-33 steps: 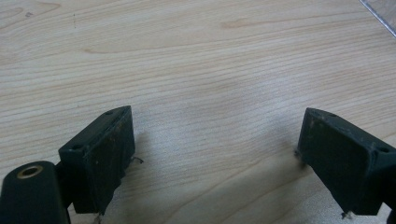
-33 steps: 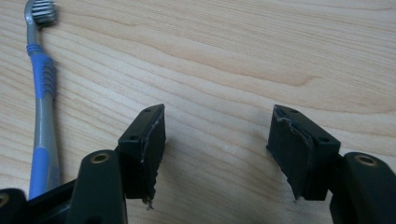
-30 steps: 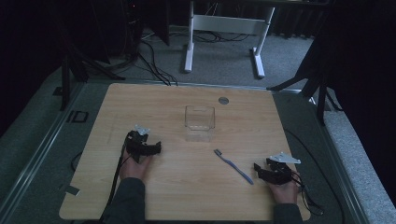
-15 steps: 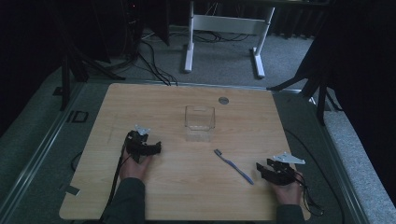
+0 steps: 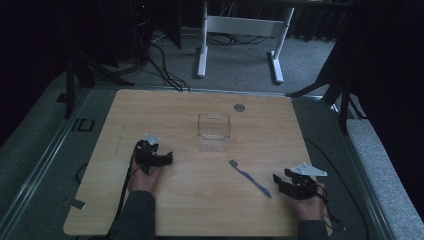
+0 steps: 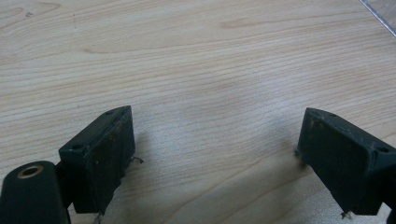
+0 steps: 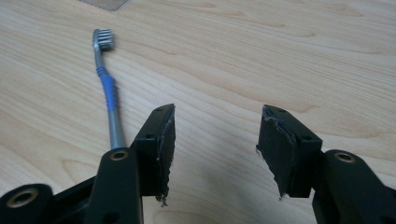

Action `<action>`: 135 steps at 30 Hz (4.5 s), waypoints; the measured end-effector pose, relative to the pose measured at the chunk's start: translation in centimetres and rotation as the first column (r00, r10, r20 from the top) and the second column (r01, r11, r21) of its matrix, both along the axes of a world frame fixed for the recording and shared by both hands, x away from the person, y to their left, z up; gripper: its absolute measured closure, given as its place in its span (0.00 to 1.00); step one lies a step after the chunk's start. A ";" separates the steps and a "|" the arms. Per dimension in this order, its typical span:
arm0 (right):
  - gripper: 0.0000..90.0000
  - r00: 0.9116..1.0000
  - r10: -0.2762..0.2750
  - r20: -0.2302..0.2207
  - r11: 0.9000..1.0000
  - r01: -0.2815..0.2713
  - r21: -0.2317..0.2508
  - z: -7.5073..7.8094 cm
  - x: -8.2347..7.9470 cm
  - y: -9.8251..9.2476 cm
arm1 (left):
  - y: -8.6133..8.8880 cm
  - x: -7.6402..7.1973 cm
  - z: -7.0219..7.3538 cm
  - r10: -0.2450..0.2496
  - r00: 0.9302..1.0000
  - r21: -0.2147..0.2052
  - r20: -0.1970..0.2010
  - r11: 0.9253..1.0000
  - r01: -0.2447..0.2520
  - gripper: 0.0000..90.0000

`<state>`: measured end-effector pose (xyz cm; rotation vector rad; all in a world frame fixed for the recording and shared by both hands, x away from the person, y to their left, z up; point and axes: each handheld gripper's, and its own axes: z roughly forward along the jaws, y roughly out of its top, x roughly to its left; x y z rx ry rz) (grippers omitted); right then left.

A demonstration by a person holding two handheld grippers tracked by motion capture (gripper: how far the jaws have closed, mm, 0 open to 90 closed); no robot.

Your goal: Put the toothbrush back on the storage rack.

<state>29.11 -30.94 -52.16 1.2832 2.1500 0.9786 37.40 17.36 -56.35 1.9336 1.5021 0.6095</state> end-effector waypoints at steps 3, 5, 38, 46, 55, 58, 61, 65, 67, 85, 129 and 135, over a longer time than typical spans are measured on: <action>0.51 1.000 0.009 -0.003 1.000 -0.009 -0.005 0.1 -0.1 0.1 | 0.0 0.0 0.0 0.000 1.000 0.001 0.000 1.000 0.000 0.13; 0.53 1.000 0.020 -0.007 1.000 -0.020 -0.013 0.4 -0.2 0.2 | 0.0 0.0 0.0 0.000 1.000 0.001 -0.001 1.000 0.000 0.13; 0.53 0.995 0.097 -0.027 0.994 -0.099 -0.057 3.9 -0.1 1.8 | 0.0 0.0 0.0 0.000 1.000 0.001 -0.001 1.000 0.000 0.13; 0.52 0.993 0.110 -0.032 0.991 -0.112 -0.075 4.6 0.2 2.3 | 0.0 0.0 0.0 0.000 1.000 0.000 -0.001 1.000 0.000 0.13; 0.58 0.993 0.114 -0.038 0.991 -0.116 -0.062 5.2 0.4 2.4 | 0.0 0.1 0.0 0.000 1.000 0.000 0.000 1.000 0.000 0.13; 0.61 0.991 0.127 -0.049 0.990 -0.130 -0.056 5.3 0.3 2.5 | 0.0 0.1 0.0 0.001 1.000 0.000 0.000 1.000 -0.001 0.13; 0.63 0.988 0.145 -0.060 0.987 -0.148 -0.059 5.2 0.3 2.8 | 0.0 0.1 0.0 0.001 1.000 0.000 0.000 1.000 -0.001 0.13; 0.63 0.987 0.150 -0.063 0.986 -0.154 -0.069 5.3 0.3 3.1 | 0.0 0.1 0.0 0.000 1.000 0.000 0.000 1.000 0.000 0.13; 0.63 0.986 0.153 -0.061 0.985 -0.157 -0.074 5.5 0.3 3.3 | 0.0 0.1 0.0 0.001 1.000 0.000 0.000 1.000 -0.001 0.13; 0.62 0.974 0.206 -0.091 0.971 -0.215 -0.104 6.1 1.2 5.0 | 0.0 0.1 0.0 0.001 1.000 0.000 0.000 1.000 -0.001 0.13; 0.64 0.958 0.248 -0.144 0.953 -0.268 -0.141 6.5 3.2 7.5 | 0.0 0.1 0.0 -0.001 1.000 0.000 0.000 1.000 0.001 0.13; 0.64 0.960 0.241 -0.145 0.956 -0.260 -0.137 6.5 3.4 7.5 | -0.1 0.1 0.0 -0.001 1.000 0.000 0.000 1.000 0.001 0.13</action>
